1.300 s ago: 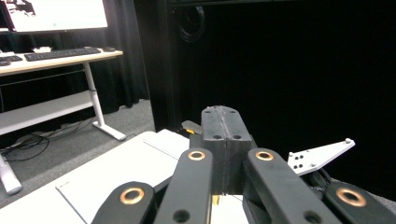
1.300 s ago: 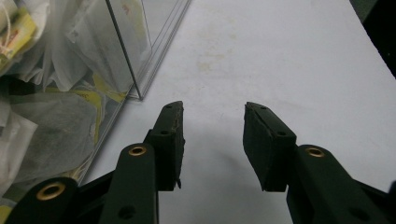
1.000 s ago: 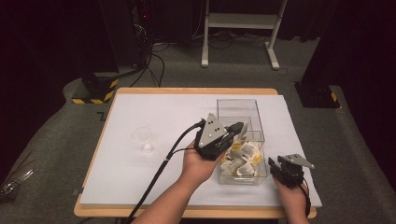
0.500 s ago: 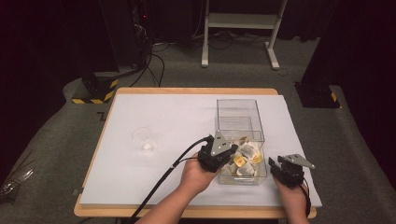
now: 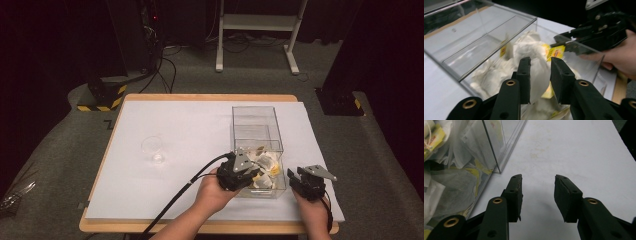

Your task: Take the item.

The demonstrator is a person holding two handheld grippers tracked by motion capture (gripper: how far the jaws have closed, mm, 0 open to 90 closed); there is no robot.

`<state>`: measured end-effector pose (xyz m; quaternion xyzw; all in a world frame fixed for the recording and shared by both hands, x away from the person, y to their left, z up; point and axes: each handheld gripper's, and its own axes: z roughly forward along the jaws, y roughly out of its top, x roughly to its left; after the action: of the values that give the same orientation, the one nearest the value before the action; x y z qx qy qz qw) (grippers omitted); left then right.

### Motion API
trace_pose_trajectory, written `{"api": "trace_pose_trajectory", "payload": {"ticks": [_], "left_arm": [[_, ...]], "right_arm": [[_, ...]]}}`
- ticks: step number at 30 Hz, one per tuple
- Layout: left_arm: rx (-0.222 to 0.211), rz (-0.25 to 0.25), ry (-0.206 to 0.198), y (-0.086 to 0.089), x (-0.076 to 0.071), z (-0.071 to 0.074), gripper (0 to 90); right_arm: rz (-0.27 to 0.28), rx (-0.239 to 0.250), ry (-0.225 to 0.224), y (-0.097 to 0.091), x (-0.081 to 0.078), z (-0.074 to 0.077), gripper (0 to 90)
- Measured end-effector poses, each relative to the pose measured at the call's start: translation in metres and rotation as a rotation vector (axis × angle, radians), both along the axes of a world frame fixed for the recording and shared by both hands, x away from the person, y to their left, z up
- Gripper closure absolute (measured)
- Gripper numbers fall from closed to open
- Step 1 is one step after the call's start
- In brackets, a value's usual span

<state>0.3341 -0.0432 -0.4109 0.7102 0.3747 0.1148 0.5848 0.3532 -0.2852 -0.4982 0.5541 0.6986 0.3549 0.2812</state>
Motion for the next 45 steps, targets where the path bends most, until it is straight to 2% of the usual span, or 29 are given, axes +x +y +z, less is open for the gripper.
{"api": "trace_pose_trajectory", "payload": {"ticks": [2, 7, 9, 15, 16, 20, 25, 26, 28, 30, 34, 36, 37, 38, 41, 42, 45], "left_arm": [[-0.011, -0.002, 0.0, -0.007, 0.0, 0.002, 69.5], [0.017, -0.032, 0.0, -0.025, 0.001, 0.006, 69.8], [0.049, -0.045, -0.003, -0.033, 0.003, 0.005, 69.8], [0.125, -0.081, 0.035, -0.053, 0.009, -0.003, 74.4], [0.125, -0.081, 0.035, -0.053, 0.009, -0.003, 74.8], [0.198, -0.104, 0.062, -0.065, 0.012, -0.009, 77.6], [0.255, -0.116, 0.092, -0.073, 0.015, -0.011, 80.1], [0.284, -0.123, 0.092, -0.074, 0.014, -0.012, 80.6], [0.311, -0.125, 0.083, -0.075, 0.014, -0.013, 83.9], [0.315, -0.122, 0.081, -0.075, 0.013, -0.014, 89.3], [0.317, -0.119, 0.061, -0.074, 0.012, -0.014, 90.0], [0.292, -0.11, 0.052, -0.073, 0.011, -0.013, 90.0], [0.295, -0.111, 0.05, -0.07, 0.011, -0.012, 90.0], [0.256, -0.1, 0.052, -0.069, 0.011, -0.011, 90.0], [0.221, -0.087, 0.034, -0.062, 0.011, -0.007, 90.0], [0.187, -0.075, 0.026, -0.059, 0.011, -0.004, 90.0], [0.13, -0.066, 0.002, -0.047, 0.012, 0.004, 90.0]], "right_arm": [[-0.001, 0.004, -0.001, 0.0, 0.0, 0.0, 58.2], [0.003, 0.003, -0.002, 0.0, 0.0, 0.0, 58.2], [0.002, 0.006, -0.002, 0.0, 0.0, 0.0, 58.2], [0.004, 0.009, -0.003, -0.001, -0.001, 0.0, 58.2], [0.005, 0.008, -0.004, -0.001, -0.001, 0.0, 58.2], [0.006, 0.01, -0.005, -0.001, -0.001, 0.0, 58.2], [0.008, 0.01, -0.005, -0.001, -0.001, 0.0, 58.3], [0.008, 0.01, -0.005, -0.001, -0.001, 0.0, 58.2], [0.008, 0.011, -0.005, -0.001, -0.001, 0.0, 58.2], [0.009, 0.013, -0.005, -0.001, -0.001, 0.0, 58.2], [0.009, 0.012, -0.005, -0.001, -0.001, 0.0, 58.2], [0.01, 0.011, -0.007, -0.002, -0.001, 0.0, 58.2], [0.009, 0.013, -0.006, -0.002, -0.001, 0.0, 58.2], [0.008, 0.014, -0.006, -0.002, -0.001, 0.0, 58.2], [0.008, 0.011, -0.005, -0.001, -0.001, 0.0, 58.2], [0.008, 0.01, -0.005, -0.001, -0.001, 0.0, 58.3], [0.008, 0.011, -0.006, -0.001, -0.001, 0.0, 58.2]]}}
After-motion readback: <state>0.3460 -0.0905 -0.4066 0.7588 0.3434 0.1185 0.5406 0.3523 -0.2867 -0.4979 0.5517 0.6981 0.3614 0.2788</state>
